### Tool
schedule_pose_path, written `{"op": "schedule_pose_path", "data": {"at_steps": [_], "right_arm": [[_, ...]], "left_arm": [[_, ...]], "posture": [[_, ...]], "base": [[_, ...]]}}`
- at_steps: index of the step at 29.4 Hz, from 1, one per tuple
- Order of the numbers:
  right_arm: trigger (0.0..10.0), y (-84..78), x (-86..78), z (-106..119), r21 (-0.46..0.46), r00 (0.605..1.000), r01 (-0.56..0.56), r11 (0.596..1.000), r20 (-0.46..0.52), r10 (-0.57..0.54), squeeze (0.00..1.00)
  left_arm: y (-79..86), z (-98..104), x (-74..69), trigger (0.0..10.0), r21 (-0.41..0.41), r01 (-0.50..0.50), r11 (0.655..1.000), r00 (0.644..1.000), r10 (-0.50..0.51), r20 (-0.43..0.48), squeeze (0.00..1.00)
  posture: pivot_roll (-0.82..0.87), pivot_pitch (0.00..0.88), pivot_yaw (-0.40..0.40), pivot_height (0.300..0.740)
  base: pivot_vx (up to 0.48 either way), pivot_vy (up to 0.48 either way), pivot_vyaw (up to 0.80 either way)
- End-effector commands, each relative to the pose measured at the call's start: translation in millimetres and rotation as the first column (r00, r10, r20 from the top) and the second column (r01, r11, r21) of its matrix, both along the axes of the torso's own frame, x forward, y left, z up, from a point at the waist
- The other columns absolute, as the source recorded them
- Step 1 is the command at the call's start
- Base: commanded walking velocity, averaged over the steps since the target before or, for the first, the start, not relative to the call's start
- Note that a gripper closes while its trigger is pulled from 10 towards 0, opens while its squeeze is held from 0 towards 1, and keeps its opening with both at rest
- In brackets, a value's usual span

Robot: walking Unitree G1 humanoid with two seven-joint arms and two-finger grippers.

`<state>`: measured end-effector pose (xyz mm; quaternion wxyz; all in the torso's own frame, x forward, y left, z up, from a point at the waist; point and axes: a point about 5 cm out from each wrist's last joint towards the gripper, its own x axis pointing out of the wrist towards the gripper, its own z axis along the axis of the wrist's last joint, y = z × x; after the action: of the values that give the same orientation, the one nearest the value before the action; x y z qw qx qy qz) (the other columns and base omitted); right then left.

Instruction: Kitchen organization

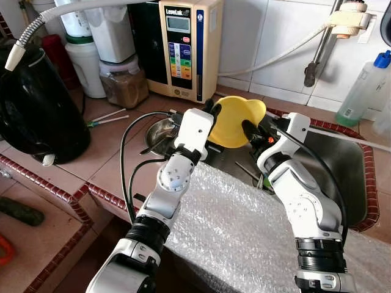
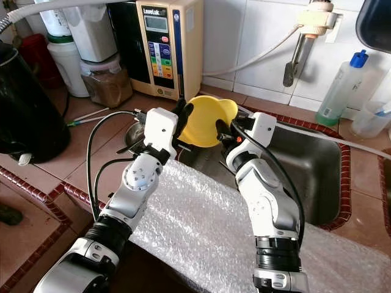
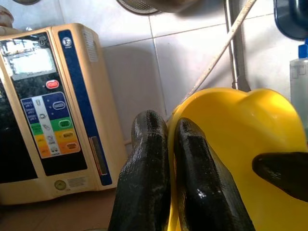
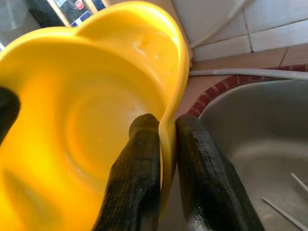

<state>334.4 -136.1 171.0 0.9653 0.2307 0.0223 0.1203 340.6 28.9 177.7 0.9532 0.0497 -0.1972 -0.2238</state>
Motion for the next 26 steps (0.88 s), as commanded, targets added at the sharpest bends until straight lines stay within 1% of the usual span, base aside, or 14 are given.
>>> {"op": "schedule_pose_path", "data": {"at_steps": [1, 4, 5, 6, 7, 10, 11, 15, 17, 18, 19, 24, 26], "right_arm": [[0.0, -11.3, 0.9, -7.0, -0.019, 0.998, 0.052, 0.998, -0.032, -0.053, 0.0], [0.0, -11.7, 1.2, -7.7, -0.019, 0.998, 0.06, 0.998, -0.031, -0.061, 0.0], [0.0, -12.3, 1.0, -8.9, -0.02, 0.997, 0.068, 0.998, -0.034, -0.068, 0.0], [0.0, -12.3, 1.0, -8.9, -0.02, 0.997, 0.068, 0.998, -0.034, -0.068, 0.0], [0.0, -12.7, 0.5, -10.1, -0.02, 0.997, 0.072, 0.997, -0.037, -0.073, 0.0], [0.0, -13.6, 0.5, -10.3, -0.018, 0.996, 0.086, 0.996, -0.034, -0.086, 0.0], [0.0, -16.5, 1.8, -10.6, -0.03, 0.993, 0.112, 0.993, -0.032, -0.113, 0.0], [0.0, -22.3, 4.5, -10.6, -0.068, 0.987, 0.156, 0.985, -0.026, -0.158, 0.0], [0.0, -27.9, 8.0, -11.0, -0.141, 0.981, 0.188, 0.972, -0.01, -0.192, 0.0], [0.0, -27.9, 8.0, -11.0, -0.141, 0.981, 0.188, 0.972, -0.01, -0.192, 0.0], [0.0, -29.1, 9.2, -11.7, -0.17, 0.981, 0.193, 0.966, -0.004, -0.196, 0.0], [0.0, -34.4, 14.1, -12.5, -0.253, 0.972, 0.23, 0.94, 0.019, -0.233, 0.0], [0.0, -38.0, 17.0, -14.6, -0.282, 0.965, 0.256, 0.925, 0.026, -0.259, 0.0]], "left_arm": [[5.5, 6.7, 2.0, 10.0, -0.036, 0.012, 0.999, 1.0, -0.012, -0.005, 0.0], [2.5, 4.5, -0.6, 10.0, -0.034, 0.029, 0.999, 1.0, -0.029, -0.009, 0.0], [2.6, 3.6, -0.8, 10.0, -0.037, 0.018, 0.999, 1.0, -0.019, -0.013, 0.09], [2.6, 3.6, -0.8, 10.0, -0.037, 0.018, 0.999, 1.0, -0.019, -0.013, 0.09], [2.9, 3.3, -0.4, 10.0, -0.047, 0.017, 0.999, 1.0, -0.018, -0.02, 1.0], [3.5, 3.6, 0.2, 10.0, -0.065, 0.023, 0.998, 0.999, -0.025, -0.028, 1.0], [3.6, 3.4, 0.6, 10.0, -0.068, 0.031, 0.997, 0.999, -0.034, -0.037, 1.0], [3.0, 2.8, 0.6, 10.0, -0.068, 0.044, 0.997, 0.998, -0.047, -0.046, 1.0], [-0.2, 2.3, 0.5, 10.0, -0.07, 0.087, 0.994, 0.993, -0.092, -0.072, 1.0], [-0.2, 2.3, 0.5, 10.0, -0.07, 0.087, 0.994, 0.993, -0.092, -0.072, 1.0], [-0.9, 1.8, 0.6, 10.0, -0.065, 0.096, 0.993, 0.992, -0.101, -0.079, 1.0], [-1.1, 0.7, 0.2, 10.0, -0.063, 0.122, 0.991, 0.987, -0.128, -0.101, 1.0], [-2.7, -3.4, -1.9, 10.0, -0.053, 0.156, 0.986, 0.978, -0.161, -0.131, 1.0]], "posture": [[-0.01, 0.0, 0.044, 0.74], [-0.01, 0.0, 0.044, 0.74], [-0.01, 0.0, 0.045, 0.74], [-0.01, 0.0, 0.045, 0.74], [-0.01, 0.0, 0.046, 0.74], [-0.01, 0.0, 0.047, 0.74], [-0.01, 0.0, 0.049, 0.74], [-0.01, 0.0, 0.05, 0.74], [-0.01, 0.0, 0.05, 0.74], [-0.01, 0.0, 0.05, 0.74], [-0.01, 0.0, 0.049, 0.74], [0.0, 0.0, 0.046, 0.74], [0.01, 0.0, 0.045, 0.74]], "base": [[0.0, 0.0, 0.0], [0.0, 0.0, 0.0], [0.0, 0.0, 0.0], [0.0, 0.0, 0.0], [0.0, 0.0, 0.0], [0.0, 0.0, 0.0], [0.0, 0.0, 0.0], [0.0, 0.0, 0.0], [0.0, 0.0, 0.0], [0.0, 0.0, 0.0], [0.0, 0.0, 0.0], [0.0, 0.0, 0.0], [0.0, 0.0, 0.0]]}}
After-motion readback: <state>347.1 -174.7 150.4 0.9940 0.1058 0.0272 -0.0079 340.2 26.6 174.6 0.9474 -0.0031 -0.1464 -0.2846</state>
